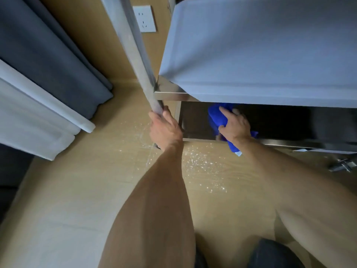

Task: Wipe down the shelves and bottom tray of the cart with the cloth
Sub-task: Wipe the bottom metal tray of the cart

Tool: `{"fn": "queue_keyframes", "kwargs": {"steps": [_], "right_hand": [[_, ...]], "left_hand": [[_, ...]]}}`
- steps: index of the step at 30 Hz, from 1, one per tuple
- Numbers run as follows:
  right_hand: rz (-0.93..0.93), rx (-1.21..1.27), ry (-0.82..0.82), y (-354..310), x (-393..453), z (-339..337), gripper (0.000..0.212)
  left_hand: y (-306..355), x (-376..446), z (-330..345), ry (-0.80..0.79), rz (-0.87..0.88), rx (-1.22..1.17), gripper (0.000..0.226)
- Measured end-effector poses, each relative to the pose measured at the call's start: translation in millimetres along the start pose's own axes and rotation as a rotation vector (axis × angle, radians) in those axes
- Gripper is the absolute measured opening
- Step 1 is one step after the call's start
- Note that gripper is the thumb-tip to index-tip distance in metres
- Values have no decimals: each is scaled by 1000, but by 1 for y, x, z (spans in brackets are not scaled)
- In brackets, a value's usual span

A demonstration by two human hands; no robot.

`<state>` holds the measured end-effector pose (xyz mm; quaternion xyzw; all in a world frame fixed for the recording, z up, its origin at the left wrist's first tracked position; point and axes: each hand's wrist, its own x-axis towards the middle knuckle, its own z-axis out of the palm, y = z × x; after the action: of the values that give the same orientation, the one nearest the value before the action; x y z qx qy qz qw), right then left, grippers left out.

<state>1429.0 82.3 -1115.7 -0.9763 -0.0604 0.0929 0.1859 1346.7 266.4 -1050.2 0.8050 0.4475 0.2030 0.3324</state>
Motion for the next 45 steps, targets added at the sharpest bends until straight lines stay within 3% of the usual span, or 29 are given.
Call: {"fn": "queue_keyframes", "kwargs": {"steps": [5, 8, 9, 11, 14, 20, 22, 26, 30, 32, 36, 39, 45], "right_hand": [[-399, -81, -32, -74, -72, 41, 62], [-572, -55, -273, -91, -137, 75, 34], [-548, -12, -328, -89, -158, 85, 32], [-406, 99, -289, -77, -185, 99, 38], [-230, 182, -96, -57, -176, 99, 57], [150, 481, 364, -15, -88, 6, 54], [284, 439, 371, 21, -55, -20, 55], [480, 19, 325, 87, -22, -48, 54], [489, 0, 229, 89, -3, -53, 46], [479, -27, 165, 89, -3, -41, 67], [406, -98, 283, 99, -7, -16, 74], [363, -122, 259, 95, 0, -13, 73], [69, -138, 216, -10, -5, 29, 64]], "left_hand": [[-6, 6, 13, 49, 35, -56, 36], [-9, 4, 9, 31, 34, -85, 38], [-8, 3, 7, 10, 33, -91, 37], [-8, 0, 2, -5, 56, -70, 36], [-14, -7, -2, -31, 37, -4, 39], [-18, -17, 10, -81, -22, 0, 37], [-15, -16, 15, -30, -25, -32, 33], [-15, -11, 26, 54, -38, -76, 30], [-21, -11, 35, 93, -22, -75, 39], [-23, -10, 38, 106, -25, -80, 43], [-28, -8, 39, 118, 9, -69, 44], [-34, -5, 35, 96, 62, -32, 37], [-34, -4, 31, 58, 83, -11, 32]]}}
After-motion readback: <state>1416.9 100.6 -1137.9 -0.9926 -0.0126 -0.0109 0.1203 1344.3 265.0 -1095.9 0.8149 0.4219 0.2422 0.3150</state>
